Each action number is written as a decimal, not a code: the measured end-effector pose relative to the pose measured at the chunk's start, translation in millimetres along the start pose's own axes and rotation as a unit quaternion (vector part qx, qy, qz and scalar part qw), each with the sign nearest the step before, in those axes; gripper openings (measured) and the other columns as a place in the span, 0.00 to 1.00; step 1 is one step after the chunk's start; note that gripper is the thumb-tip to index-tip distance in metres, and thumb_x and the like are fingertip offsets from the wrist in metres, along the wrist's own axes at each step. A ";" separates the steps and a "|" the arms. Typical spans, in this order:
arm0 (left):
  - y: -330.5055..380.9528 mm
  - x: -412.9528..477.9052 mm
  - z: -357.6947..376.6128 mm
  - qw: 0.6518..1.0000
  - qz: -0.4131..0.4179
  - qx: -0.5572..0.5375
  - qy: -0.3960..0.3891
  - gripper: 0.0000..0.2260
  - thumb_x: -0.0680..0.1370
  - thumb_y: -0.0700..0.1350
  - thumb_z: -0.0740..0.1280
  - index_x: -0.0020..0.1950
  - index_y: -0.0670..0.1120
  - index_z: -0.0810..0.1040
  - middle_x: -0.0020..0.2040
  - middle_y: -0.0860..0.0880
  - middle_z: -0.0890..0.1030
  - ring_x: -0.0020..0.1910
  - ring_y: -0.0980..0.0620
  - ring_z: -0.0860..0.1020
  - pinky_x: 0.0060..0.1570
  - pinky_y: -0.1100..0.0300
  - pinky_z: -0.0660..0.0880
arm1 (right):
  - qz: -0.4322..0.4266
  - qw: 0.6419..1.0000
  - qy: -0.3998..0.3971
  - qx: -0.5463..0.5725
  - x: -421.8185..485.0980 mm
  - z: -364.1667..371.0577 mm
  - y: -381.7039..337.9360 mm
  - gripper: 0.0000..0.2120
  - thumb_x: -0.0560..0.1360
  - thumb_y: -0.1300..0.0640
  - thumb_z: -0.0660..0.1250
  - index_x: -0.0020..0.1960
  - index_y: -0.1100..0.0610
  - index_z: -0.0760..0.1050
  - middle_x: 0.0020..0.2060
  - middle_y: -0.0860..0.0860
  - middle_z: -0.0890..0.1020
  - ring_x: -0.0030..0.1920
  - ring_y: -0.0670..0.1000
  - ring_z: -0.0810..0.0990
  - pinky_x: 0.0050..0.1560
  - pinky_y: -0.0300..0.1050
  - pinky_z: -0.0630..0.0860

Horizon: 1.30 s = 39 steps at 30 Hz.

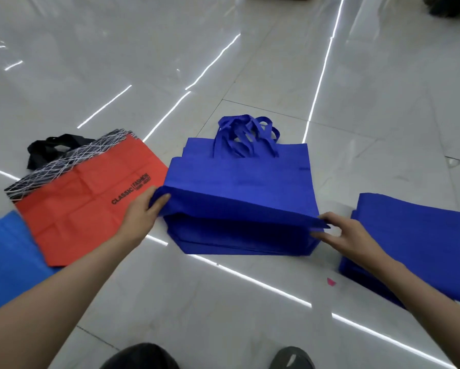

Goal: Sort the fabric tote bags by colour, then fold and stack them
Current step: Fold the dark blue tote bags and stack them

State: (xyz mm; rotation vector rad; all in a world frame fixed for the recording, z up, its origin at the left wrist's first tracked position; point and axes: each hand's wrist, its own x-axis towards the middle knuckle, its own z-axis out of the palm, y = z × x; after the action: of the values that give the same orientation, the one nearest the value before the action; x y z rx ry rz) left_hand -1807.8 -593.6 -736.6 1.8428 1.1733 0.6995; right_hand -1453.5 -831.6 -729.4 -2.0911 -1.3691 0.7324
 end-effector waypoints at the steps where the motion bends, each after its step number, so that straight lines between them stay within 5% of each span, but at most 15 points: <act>1: -1.6 2.4 -0.8 1.000 -0.011 -0.011 -0.007 0.13 0.79 0.47 0.64 0.44 0.37 0.72 0.37 0.42 0.75 0.37 0.52 0.71 0.38 0.58 0.68 | 0.019 1.000 0.000 0.025 1.4 2.2 5.5 0.06 0.74 0.52 0.70 0.50 0.50 0.78 0.46 0.37 0.81 0.50 0.38 0.78 0.49 0.35 0.72; 6: -4.8 0.0 2.9 0.988 -0.110 -0.111 0.001 0.24 0.66 0.63 0.70 0.39 0.41 0.73 0.35 0.49 0.73 0.33 0.55 0.70 0.36 0.59 0.67 | 0.099 0.957 0.137 0.236 18.7 10.5 -6.7 0.10 0.80 0.54 0.61 0.43 0.57 0.71 0.37 0.47 0.79 0.38 0.44 0.77 0.33 0.28 0.70; 10: -12.5 -12.5 17.4 0.972 -0.167 -0.160 -0.046 0.12 0.75 0.49 0.70 0.54 0.46 0.77 0.48 0.55 0.81 0.44 0.61 0.78 0.40 0.73 0.72 | 0.163 0.930 0.192 0.269 38.0 15.3 -12.4 0.13 0.81 0.49 0.58 0.43 0.56 0.68 0.37 0.48 0.75 0.36 0.46 0.72 0.34 0.37 0.70; 12: -20.8 -14.7 24.2 0.977 -0.177 -0.116 -0.033 0.06 0.78 0.44 0.66 0.52 0.43 0.76 0.44 0.53 0.79 0.39 0.59 0.76 0.34 0.74 0.71 | 0.180 0.932 0.204 0.239 48.2 17.0 -9.1 0.15 0.80 0.48 0.58 0.47 0.60 0.70 0.39 0.50 0.76 0.38 0.47 0.73 0.38 0.43 0.70; 16: -40.0 -6.9 33.5 0.979 -0.200 -0.028 0.003 0.11 0.80 0.46 0.62 0.43 0.38 0.74 0.37 0.47 0.75 0.38 0.50 0.71 0.36 0.60 0.66 | 0.205 0.942 0.234 0.123 65.7 21.6 -2.1 0.15 0.80 0.46 0.58 0.48 0.59 0.69 0.37 0.50 0.74 0.39 0.52 0.71 0.36 0.47 0.67; 22: -62.5 -3.1 51.8 0.961 -0.271 0.032 0.039 0.10 0.76 0.45 0.68 0.49 0.42 0.71 0.42 0.44 0.76 0.46 0.43 0.76 0.45 0.53 0.69 | 0.273 0.940 0.177 -0.102 81.8 40.8 16.3 0.16 0.81 0.44 0.53 0.51 0.58 0.66 0.42 0.55 0.76 0.41 0.56 0.72 0.39 0.48 0.66; 25: -46.2 -11.3 61.6 0.949 -0.224 0.213 0.062 0.17 0.74 0.48 0.69 0.57 0.42 0.69 0.48 0.44 0.76 0.51 0.41 0.75 0.47 0.50 0.69 | 0.310 0.917 0.183 -0.170 82.2 56.4 20.3 0.16 0.80 0.46 0.55 0.54 0.60 0.65 0.47 0.59 0.78 0.43 0.60 0.74 0.42 0.52 0.70; 27: -35.4 -14.3 69.6 0.926 -0.116 0.347 0.091 0.22 0.71 0.48 0.71 0.61 0.41 0.71 0.54 0.41 0.75 0.55 0.39 0.73 0.51 0.46 0.68 | 0.258 0.904 0.259 -0.221 88.1 70.3 14.2 0.19 0.78 0.49 0.60 0.60 0.63 0.67 0.56 0.62 0.75 0.54 0.63 0.73 0.54 0.58 0.69; 30: -37.7 -8.7 83.5 0.906 0.065 0.412 0.071 0.20 0.75 0.47 0.66 0.64 0.41 0.72 0.64 0.41 0.72 0.61 0.41 0.71 0.56 0.46 0.68 | 0.019 0.912 0.329 -0.244 100.2 103.6 -18.9 0.20 0.75 0.53 0.60 0.63 0.62 0.67 0.62 0.62 0.73 0.61 0.61 0.69 0.64 0.59 0.63; 34: -56.3 -3.2 100.9 0.903 0.065 0.423 -0.036 0.22 0.79 0.48 0.51 0.68 0.41 0.70 0.71 0.44 0.69 0.69 0.44 0.67 0.63 0.44 0.67 | -0.156 0.944 0.180 -0.226 102.9 186.6 -82.1 0.22 0.75 0.53 0.55 0.66 0.60 0.71 0.66 0.57 0.73 0.67 0.56 0.70 0.66 0.57 0.66; 39: -74.7 -6.6 107.3 0.899 0.047 0.432 -0.049 0.23 0.79 0.48 0.50 0.71 0.42 0.66 0.73 0.45 0.66 0.71 0.46 0.64 0.67 0.48 0.58 | -0.127 0.959 -0.008 -0.253 110.0 236.7 -90.4 0.25 0.78 0.48 0.49 0.70 0.56 0.70 0.70 0.51 0.70 0.70 0.52 0.69 0.66 0.54 0.70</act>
State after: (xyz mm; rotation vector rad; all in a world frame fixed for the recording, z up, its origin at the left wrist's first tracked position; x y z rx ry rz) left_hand -1759.6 -619.5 -855.5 2.6341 1.4658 0.0966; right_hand -1637.1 -666.1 -852.6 -2.2095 -1.9493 0.3102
